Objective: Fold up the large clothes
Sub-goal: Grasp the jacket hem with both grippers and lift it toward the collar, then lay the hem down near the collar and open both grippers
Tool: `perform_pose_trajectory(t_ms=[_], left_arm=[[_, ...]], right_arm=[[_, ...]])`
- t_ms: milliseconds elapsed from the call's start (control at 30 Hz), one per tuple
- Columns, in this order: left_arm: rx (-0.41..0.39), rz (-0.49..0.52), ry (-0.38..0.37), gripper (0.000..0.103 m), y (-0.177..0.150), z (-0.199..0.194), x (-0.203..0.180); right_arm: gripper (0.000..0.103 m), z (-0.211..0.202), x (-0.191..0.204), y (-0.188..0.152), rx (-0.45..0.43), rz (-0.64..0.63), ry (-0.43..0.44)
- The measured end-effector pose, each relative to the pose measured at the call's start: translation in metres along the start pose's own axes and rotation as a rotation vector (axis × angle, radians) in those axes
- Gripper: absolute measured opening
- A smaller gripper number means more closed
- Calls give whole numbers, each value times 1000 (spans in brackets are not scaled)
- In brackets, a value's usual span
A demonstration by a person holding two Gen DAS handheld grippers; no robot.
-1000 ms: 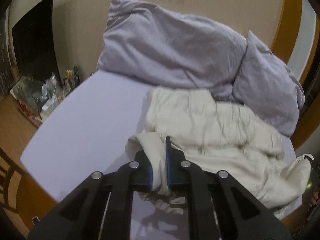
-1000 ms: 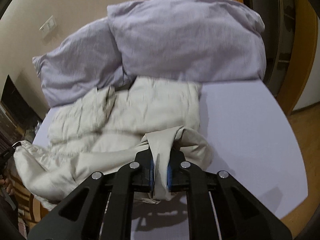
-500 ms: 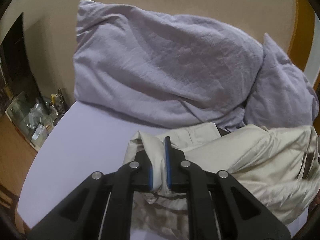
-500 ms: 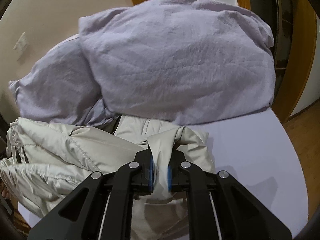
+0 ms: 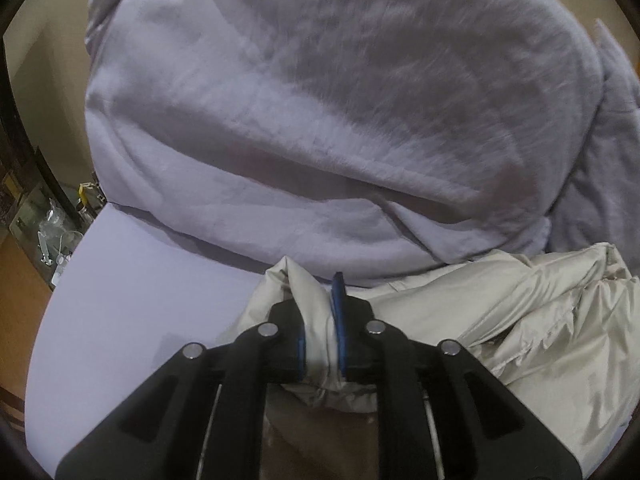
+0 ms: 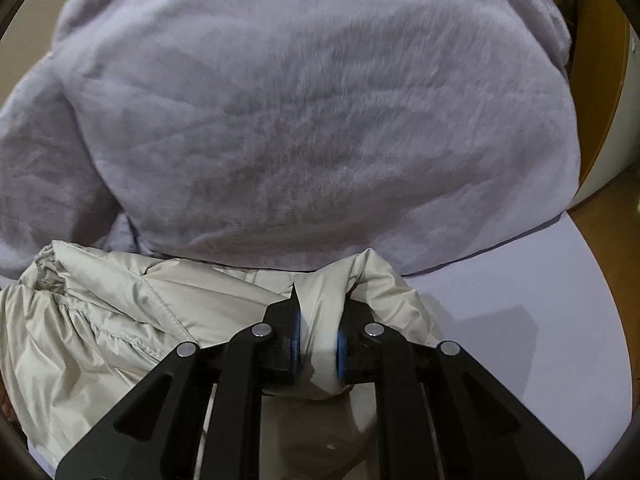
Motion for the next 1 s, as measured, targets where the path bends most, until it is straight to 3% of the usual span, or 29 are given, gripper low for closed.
perform_pose_trajectory(t_ms=[133, 200, 233, 267, 300, 333, 667, 833, 1000], left_arm=[[29, -19, -16, 23, 2, 9, 1], [19, -19, -28, 31, 2, 2, 3], [6, -16, -29, 41, 1, -4, 3], [-11, -11, -21, 48, 1, -11, 4], [-35, -6, -3, 63, 0, -19, 4], [-64, 0, 13, 68, -1, -29, 4], [-63, 24, -94, 68, -27, -69, -32], [-48, 39, -96, 71, -41, -61, -53], [-47, 65, -29, 72, -47, -39, -64]], right_arm=[[29, 0, 0, 4, 24, -16, 5], [57, -11, -3, 4, -2, -17, 8], [78, -22, -3, 4, -34, -21, -2], [79, -32, -4, 4, -72, -28, -9], [79, -45, -4, 3, -110, -42, 6], [79, -53, -2, 1, -115, -53, 23], [79, -81, 50, -49, -33, -176, 184], [79, -73, 69, -70, -14, -221, 181], [79, -46, 87, -79, -30, -266, 109]])
Point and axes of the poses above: each gripper's, at about its wrist camera, not at the fingertips, and z roughly the way its jaws point, x to its left, y to its top, the point moved 1 cm from there along z, roughly the way its jaws point, and after that the axes turned 2 degrees about z, right-handed, at the moved point
